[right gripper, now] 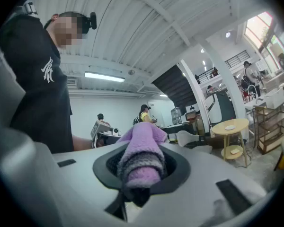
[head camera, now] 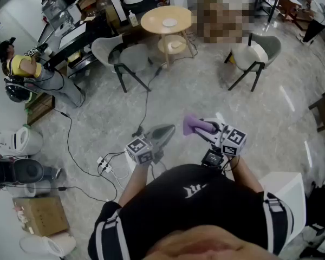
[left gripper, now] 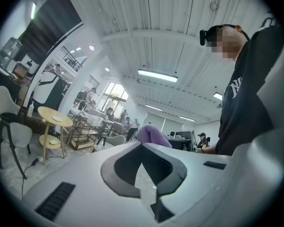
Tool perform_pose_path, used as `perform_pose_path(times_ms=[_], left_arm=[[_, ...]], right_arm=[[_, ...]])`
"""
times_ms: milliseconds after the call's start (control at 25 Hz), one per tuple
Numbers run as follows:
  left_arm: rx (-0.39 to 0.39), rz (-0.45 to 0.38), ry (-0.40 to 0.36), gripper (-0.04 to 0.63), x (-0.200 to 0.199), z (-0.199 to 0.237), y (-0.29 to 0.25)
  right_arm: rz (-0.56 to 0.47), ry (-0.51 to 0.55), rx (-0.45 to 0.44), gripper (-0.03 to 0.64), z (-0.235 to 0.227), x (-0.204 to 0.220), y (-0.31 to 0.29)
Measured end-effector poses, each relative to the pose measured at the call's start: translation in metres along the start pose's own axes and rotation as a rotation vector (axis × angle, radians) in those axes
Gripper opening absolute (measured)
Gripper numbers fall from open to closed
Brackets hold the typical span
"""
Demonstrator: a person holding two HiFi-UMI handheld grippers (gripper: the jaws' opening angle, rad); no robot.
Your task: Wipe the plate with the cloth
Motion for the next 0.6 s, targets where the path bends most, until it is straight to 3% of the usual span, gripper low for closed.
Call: perform_pose_path(times_ms=[600], left_arm=[[-0.023, 0.038, -0.001, 0.014, 0.004, 0.0015, 0.0032]], right_arm=[[0.012, 0.0, 0.003, 0.094, -0.0009, -0.0017, -0.0038]])
Point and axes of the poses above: the fingertips, and each gripper's own axes: y backward along the fingers, z to its left, x out of its underside, the point moved 7 cm from there along y, backward along the fingers, and after that the axes turned 3 degrees about x, right-handed, at the moved point
